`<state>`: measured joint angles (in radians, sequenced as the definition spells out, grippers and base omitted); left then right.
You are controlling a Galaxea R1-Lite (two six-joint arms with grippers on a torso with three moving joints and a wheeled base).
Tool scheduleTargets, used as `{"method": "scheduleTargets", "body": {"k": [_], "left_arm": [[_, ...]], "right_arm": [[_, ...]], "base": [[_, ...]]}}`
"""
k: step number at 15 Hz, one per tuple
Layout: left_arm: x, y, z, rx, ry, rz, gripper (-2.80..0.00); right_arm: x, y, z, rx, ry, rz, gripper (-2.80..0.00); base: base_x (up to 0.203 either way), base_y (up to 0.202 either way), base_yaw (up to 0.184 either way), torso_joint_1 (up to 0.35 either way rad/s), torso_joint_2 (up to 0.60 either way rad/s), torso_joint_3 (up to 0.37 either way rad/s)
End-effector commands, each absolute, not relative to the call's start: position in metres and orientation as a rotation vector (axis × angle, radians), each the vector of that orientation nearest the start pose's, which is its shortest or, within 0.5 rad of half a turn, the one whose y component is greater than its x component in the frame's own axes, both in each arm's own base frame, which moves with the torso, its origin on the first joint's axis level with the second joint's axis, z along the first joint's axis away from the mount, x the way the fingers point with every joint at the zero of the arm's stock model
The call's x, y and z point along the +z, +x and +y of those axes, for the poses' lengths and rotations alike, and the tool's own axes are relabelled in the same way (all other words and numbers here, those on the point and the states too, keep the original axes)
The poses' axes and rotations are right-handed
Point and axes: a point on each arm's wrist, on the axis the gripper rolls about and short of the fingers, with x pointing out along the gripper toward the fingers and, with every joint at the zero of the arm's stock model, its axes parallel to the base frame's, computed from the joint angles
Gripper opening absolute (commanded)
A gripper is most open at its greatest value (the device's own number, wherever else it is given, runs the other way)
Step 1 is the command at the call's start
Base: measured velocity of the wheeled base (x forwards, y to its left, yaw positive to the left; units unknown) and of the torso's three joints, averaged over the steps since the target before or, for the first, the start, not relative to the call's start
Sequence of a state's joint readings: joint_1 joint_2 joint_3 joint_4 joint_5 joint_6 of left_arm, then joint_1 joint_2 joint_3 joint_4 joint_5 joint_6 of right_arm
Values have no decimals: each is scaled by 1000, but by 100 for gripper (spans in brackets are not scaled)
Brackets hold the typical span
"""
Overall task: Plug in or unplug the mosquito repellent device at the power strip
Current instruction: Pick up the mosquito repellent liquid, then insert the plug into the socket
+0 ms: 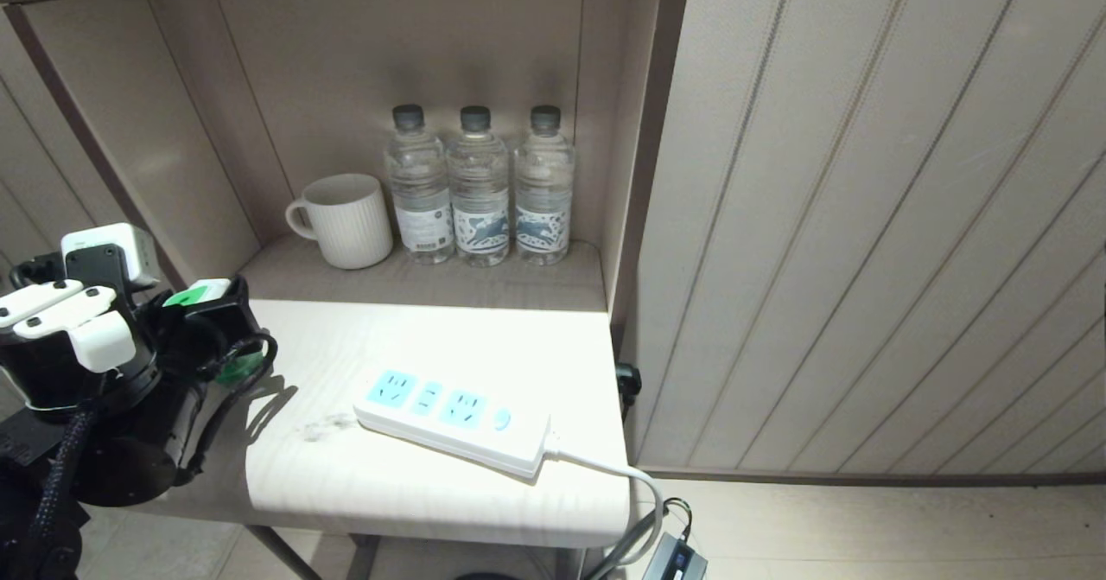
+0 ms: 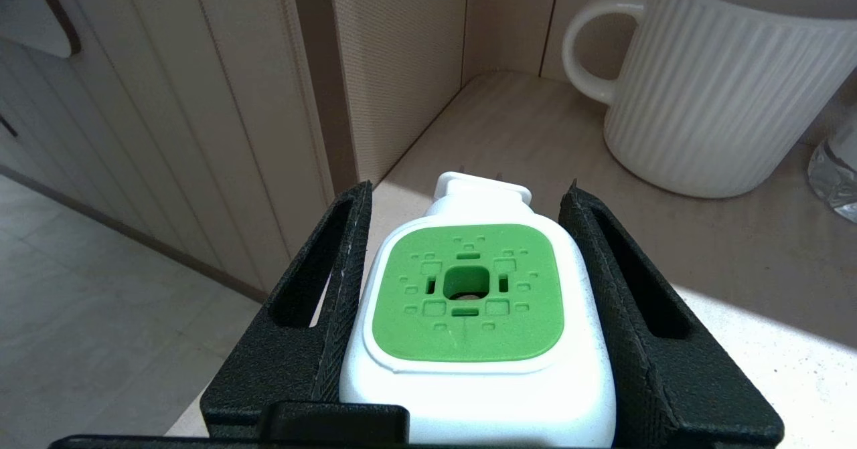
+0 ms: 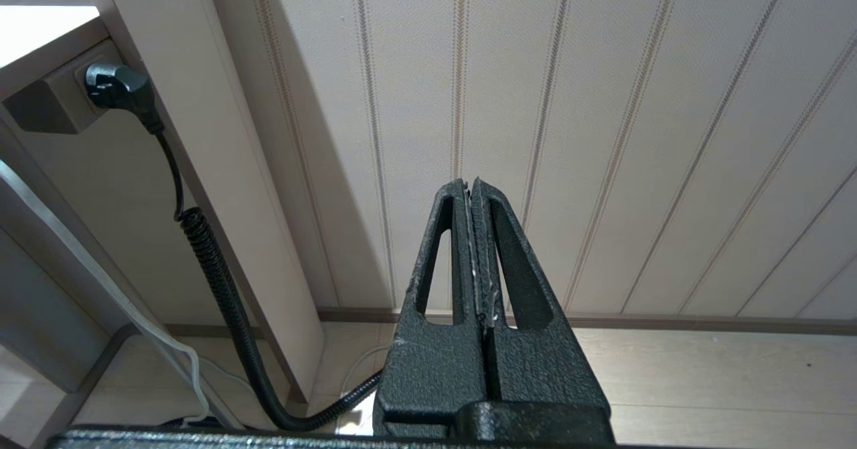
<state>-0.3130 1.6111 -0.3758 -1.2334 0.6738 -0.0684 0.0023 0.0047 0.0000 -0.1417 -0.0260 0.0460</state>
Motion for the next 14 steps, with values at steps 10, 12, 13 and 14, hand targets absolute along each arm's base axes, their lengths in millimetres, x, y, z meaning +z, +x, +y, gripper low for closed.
{"method": "scheduleTargets", "body": {"k": [10, 12, 13, 14], "left_arm": [[236, 196, -49, 362, -49, -110, -280], [234, 197, -50, 327, -29, -65, -280], [229, 200, -52, 292, -12, -32, -280], [226, 202, -54, 240, -5, -15, -280]], "right_arm": [[90, -23, -1, -20, 48, -139, -280], [90, -23, -1, -20, 48, -139, -280], [90, -23, -1, -20, 48, -139, -280], [90, -23, -1, -20, 48, -139, -280]], "base": [[0, 0, 0, 0, 0, 0], [0, 0, 0, 0, 0, 0], [0, 0, 0, 0, 0, 0], [0, 0, 0, 0, 0, 0]]}}
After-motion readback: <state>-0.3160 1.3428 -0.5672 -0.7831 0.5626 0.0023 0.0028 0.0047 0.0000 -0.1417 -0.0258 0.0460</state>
